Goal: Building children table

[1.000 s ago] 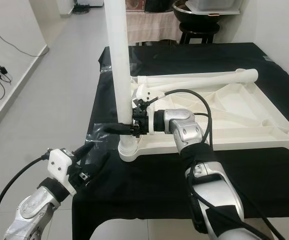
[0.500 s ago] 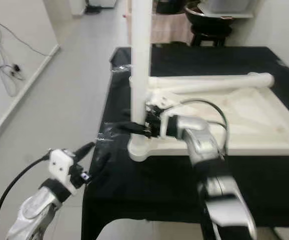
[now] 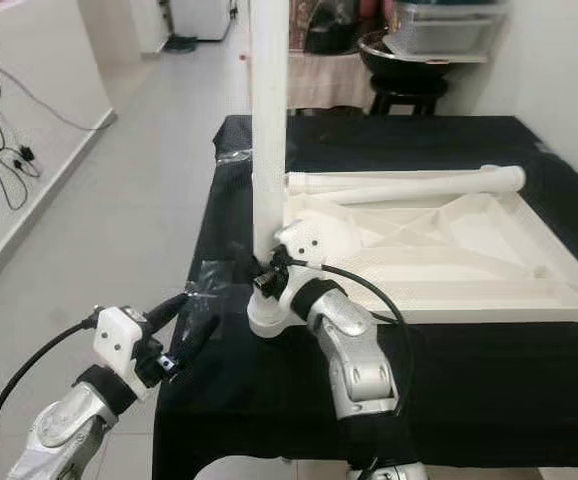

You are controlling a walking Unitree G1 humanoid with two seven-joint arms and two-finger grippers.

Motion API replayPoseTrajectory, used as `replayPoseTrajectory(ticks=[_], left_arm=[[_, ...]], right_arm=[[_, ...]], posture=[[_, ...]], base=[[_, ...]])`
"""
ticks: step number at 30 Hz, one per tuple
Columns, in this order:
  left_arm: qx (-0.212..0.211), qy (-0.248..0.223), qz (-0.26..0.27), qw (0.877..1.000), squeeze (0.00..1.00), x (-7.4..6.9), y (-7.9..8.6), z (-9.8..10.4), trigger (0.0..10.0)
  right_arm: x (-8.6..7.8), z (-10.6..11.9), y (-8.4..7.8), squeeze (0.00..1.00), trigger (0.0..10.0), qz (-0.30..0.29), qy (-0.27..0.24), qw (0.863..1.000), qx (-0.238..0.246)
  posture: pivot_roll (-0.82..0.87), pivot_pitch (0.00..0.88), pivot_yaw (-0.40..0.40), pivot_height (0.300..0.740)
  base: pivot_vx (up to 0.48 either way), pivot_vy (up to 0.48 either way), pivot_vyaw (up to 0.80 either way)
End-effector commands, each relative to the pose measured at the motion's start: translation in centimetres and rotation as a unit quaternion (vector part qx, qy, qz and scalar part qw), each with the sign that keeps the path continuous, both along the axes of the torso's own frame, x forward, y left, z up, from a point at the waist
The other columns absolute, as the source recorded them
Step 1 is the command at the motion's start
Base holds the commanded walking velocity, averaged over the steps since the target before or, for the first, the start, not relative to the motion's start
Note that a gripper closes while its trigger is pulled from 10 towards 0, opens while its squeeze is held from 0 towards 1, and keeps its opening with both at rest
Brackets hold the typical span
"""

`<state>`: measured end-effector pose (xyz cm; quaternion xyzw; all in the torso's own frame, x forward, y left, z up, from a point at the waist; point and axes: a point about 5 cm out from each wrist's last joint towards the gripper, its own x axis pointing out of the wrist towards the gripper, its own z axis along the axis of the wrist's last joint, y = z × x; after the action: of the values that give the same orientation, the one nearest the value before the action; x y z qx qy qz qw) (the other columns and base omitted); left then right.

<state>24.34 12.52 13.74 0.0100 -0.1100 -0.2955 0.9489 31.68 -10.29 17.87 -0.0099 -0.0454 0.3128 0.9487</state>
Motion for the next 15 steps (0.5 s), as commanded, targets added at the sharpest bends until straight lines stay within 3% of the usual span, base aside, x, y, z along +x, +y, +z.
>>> replayPoseTrajectory(ticks=[1, 2, 3, 5, 6, 11, 12, 13, 15], left_arm=[[0.009, 0.000, 0.006, 1.000, 0.00, 0.1, 0.5, 0.0, 10.0], [0.009, 0.000, 0.006, 1.000, 0.00, 0.1, 0.5, 0.0, 10.0], [0.011, 0.001, 0.004, 1.000, 0.00, 0.1, 0.5, -0.1, 10.0], [0.013, 0.002, 0.001, 1.000, 0.00, 0.1, 0.4, -0.1, 10.0], [0.014, 0.003, 0.000, 1.000, 0.00, 0.1, 0.4, -0.1, 10.0], [0.013, 0.003, -0.004, 1.000, 0.00, -0.1, 0.3, 0.0, 10.0], [0.012, 0.004, -0.006, 1.000, 0.00, -0.1, 0.2, 0.0, 10.0], [0.012, 0.005, -0.008, 1.000, 0.00, -0.2, 0.2, 0.0, 10.0], [0.012, 0.005, -0.010, 1.000, 0.00, -0.2, 0.1, 0.0, 10.0]], right_arm=[[-0.6, -3.4, -0.6, 0.00, 10.0, -0.015, 0.100, 0.995, 0.004], [-0.6, -3.4, -0.6, 0.00, 10.0, -0.015, 0.100, 0.995, 0.004], [-0.7, -2.8, -0.4, 0.84, 10.0, 0.002, 0.088, 0.996, 0.007], [-0.8, -2.1, -0.1, 0.84, 10.0, 0.021, 0.072, 0.997, 0.007], [-0.5, -1.5, -0.1, 1.00, 10.0, 0.046, 0.061, 0.997, 0.007], [0.9, 0.8, -0.6, 1.00, 10.0, 0.127, 0.028, 0.991, -0.011], [1.3, 1.1, -0.8, 0.95, 10.0, 0.153, 0.025, 0.988, -0.029], [1.9, 1.3, -1.2, 0.00, 10.0, 0.175, 0.023, 0.983, -0.057], [2.3, 1.4, -1.5, 0.00, 10.0, 0.189, 0.024, 0.979, -0.077]], posture=[[-0.08, 0.123, 0.032, 0.740], [-0.08, 0.123, 0.032, 0.740], [-0.07, 0.121, 0.037, 0.740], [-0.07, 0.121, 0.037, 0.740], [-0.07, 0.123, 0.037, 0.740], [-0.07, 0.127, 0.032, 0.740], [-0.07, 0.128, 0.030, 0.740], [-0.06, 0.128, 0.026, 0.740], [-0.06, 0.128, 0.026, 0.740]], base=[[0.000, 0.000, 0.00], [0.000, 0.000, 0.00], [0.000, 0.000, 0.00], [0.000, 0.000, 0.00], [0.000, 0.000, 0.00], [0.000, 0.000, 0.00], [0.000, 0.000, 0.00], [0.000, 0.000, 0.00], [0.000, 0.000, 0.00]])
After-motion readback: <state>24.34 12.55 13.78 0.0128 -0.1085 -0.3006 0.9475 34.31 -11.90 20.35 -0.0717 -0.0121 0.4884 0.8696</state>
